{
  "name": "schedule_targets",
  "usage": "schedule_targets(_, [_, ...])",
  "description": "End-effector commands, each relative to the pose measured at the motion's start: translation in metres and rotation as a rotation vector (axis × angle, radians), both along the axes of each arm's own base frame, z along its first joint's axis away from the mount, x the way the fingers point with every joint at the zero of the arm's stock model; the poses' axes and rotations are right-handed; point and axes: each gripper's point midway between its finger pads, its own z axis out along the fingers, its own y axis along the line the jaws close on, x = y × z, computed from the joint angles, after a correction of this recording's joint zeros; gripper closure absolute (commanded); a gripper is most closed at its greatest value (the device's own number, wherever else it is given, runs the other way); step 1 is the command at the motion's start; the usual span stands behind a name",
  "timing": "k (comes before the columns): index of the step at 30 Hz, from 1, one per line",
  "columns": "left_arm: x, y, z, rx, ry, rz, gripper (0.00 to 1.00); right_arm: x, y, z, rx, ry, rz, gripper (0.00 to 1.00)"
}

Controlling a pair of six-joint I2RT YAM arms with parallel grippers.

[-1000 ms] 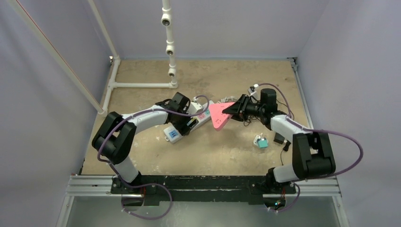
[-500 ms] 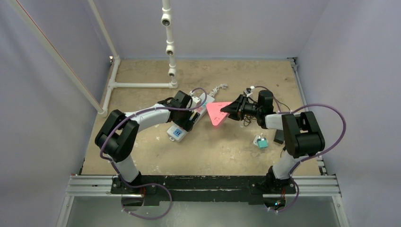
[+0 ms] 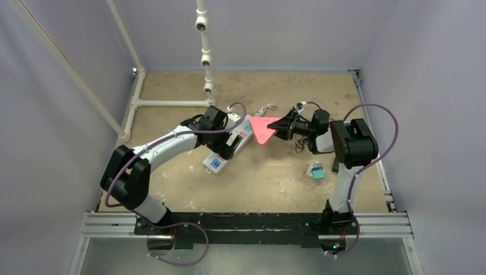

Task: Insert the plug
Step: Insert the plug into the socket.

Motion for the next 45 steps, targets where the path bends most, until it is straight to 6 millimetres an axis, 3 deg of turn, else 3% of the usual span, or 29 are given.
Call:
schedule_targets(1, [0.019, -0.001, 0.019, -0.031, -0.040, 0.004, 0.01, -0.001, 0.000, 0.021, 0.038, -0.107, 0.019, 1.00])
schedule_targets(6, [0.038, 0.012, 0.014, -0.049, -0.004, 0.059, 0.04, 0.008, 0.001, 0.009, -0.006, -0.100, 0.015, 1.00])
schedule_targets(10, [0.042, 0.016, 0.009, -0.056, 0.010, 0.072, 0.09, 0.017, 0.002, 0.004, -0.024, -0.103, 0.006, 1.00])
schedule_targets(21, [0.042, 0.023, -0.006, -0.045, 0.032, 0.048, 0.18, 0.018, 0.021, -0.015, -0.018, -0.069, 0.034, 1.00])
schedule_targets(34, [0.038, 0.033, -0.019, 0.010, 0.024, 0.012, 0.32, 0.022, 0.025, -0.022, 0.006, -0.060, 0.026, 1.00])
schedule_targets(45, [0.034, 0.041, -0.025, 0.046, 0.012, -0.013, 0.36, 0.026, 0.025, -0.027, 0.023, -0.056, 0.013, 1.00])
